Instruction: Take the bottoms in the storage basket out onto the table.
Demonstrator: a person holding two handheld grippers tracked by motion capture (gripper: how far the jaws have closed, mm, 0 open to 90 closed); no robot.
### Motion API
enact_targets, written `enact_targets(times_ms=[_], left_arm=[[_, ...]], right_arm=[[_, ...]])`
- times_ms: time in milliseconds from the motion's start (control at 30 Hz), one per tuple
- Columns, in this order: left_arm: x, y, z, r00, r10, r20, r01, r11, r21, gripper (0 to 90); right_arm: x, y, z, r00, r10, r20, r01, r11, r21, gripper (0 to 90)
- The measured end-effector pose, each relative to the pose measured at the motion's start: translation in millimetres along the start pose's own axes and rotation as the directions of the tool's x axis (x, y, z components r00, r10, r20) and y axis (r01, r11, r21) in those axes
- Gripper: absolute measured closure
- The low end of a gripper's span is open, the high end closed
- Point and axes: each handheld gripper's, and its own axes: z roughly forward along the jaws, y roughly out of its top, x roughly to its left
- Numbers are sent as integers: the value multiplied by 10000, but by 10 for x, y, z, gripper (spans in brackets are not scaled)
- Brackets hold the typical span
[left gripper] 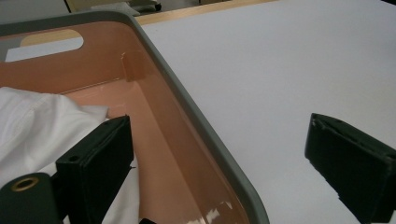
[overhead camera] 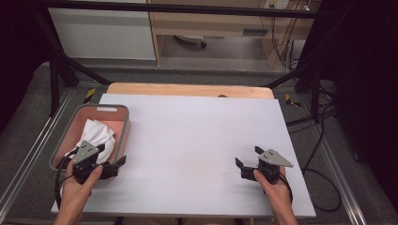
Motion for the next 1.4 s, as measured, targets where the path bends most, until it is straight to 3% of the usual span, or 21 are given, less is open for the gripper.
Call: enact_targets(times_ms=[100,333,367,533,800,900,1033,1133,1300,1400], left_arm=[[-4,8,-6,10000,47,-85,-47,10000,-49,77],[5,17,-40,10000,-49,33,49,9998,-177,78],[7,32,-69,10000,-85,2,85,9986,-514,82],[15,83,-129,10000,4,-94,-12,9955,-944,85],[5,129,-153,9999,9,-156,-22,9963,-854,82],[-4,182,-170,9992,363,-191,-375,9969,-698,78],[28,251,-211,9987,505,-50,-507,9956,-787,58],[87,334,-238,10000,69,-8,-70,9983,-579,60],[161,394,-206,9988,-33,-492,25,9999,-163,65],[237,443,-135,9990,-103,-441,109,9998,148,64]], right_arm=[[9,-13,6,10000,35,1,-35,9993,374,92],[40,10,16,10000,5,-64,-2,9988,482,93],[41,12,15,10000,40,-54,-37,9989,471,87],[34,19,4,9997,220,106,-225,9988,431,72],[90,41,2,9999,55,-133,-50,9992,393,75],[108,39,-16,9999,-71,-75,74,9990,444,75],[94,18,-48,10000,37,13,-37,9988,482,64],[90,14,-61,10000,16,9,-16,9985,541,67],[114,28,-46,10000,-3,-24,5,9986,523,67],[124,25,-39,9999,-114,-23,116,9982,590,65]])
